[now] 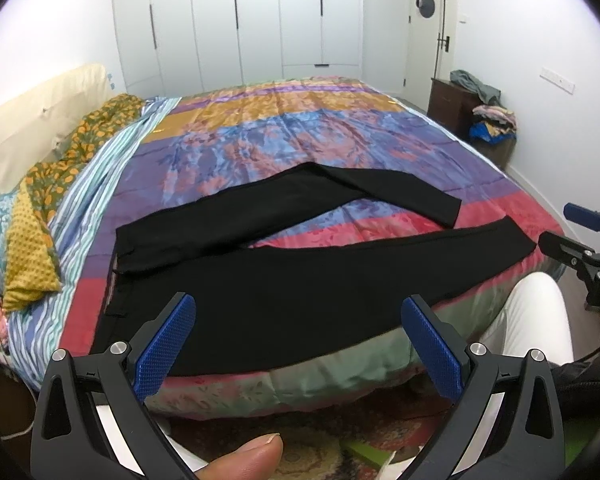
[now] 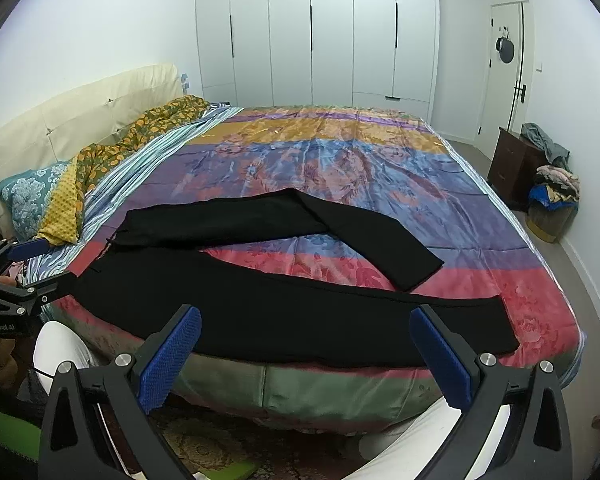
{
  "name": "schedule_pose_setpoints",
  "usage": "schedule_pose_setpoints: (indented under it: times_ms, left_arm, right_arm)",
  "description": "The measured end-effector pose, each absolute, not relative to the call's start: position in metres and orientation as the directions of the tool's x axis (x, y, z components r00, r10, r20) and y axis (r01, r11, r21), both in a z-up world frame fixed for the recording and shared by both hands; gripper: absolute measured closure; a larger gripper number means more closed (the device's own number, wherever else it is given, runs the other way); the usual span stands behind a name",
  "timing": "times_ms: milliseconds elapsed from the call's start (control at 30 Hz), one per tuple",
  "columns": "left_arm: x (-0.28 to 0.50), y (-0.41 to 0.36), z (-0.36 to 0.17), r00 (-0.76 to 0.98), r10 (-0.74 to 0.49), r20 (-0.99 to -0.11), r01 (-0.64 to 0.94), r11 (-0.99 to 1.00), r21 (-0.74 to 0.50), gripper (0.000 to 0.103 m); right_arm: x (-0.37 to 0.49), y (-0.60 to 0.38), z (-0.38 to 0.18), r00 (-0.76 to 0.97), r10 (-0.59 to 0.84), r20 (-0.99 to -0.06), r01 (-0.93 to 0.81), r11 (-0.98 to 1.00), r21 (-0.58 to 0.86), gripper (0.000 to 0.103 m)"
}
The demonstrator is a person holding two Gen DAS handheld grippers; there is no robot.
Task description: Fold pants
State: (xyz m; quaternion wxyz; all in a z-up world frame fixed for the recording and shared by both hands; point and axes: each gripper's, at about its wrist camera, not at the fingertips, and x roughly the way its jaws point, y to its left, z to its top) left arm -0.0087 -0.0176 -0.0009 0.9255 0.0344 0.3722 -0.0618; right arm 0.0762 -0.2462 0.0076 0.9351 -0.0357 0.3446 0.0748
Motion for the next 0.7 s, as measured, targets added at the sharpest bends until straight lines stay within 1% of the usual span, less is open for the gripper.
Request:
schedule_pose_setpoints:
  times_ms: [267,400,533,700]
  left_arm:
    - [-0.0078,-0.0172,-0.0001,0.714,-0.076,-0.696,0.129,0.991,0.024,0.0]
    - [-0.0076,-0.0187,0.0009,0.718,-0.08,-0.692,0.138,0.99,0.029,0.0]
    - [-0.0077,-0.0199,0.0018,0.724,-0.073,-0.686,0.14,0.989,0.043,0.0]
    - [-0.0038,-0.0162,0.0017,0.726,-0.031,-0.687,0.104,0.992,0.065,0.0]
  right_arm:
    - [0.0774,-0.2432,0.0041,0.744,0.117,-0.657,-0.164,0.986,-0.01,0.0]
    - [0.0776,-0.2443,0.0055,0.758,0.101,-0.644,-0.149,0.989,-0.02,0.0]
    - [0.0802,-0.245,0.0036,0.757,0.074,-0.649,-0.129,0.991,-0.037,0.0]
    - [0.0799,-0.2461,0.0039,0.769,0.07,-0.636,-0.129,0.991,-0.046,0.0]
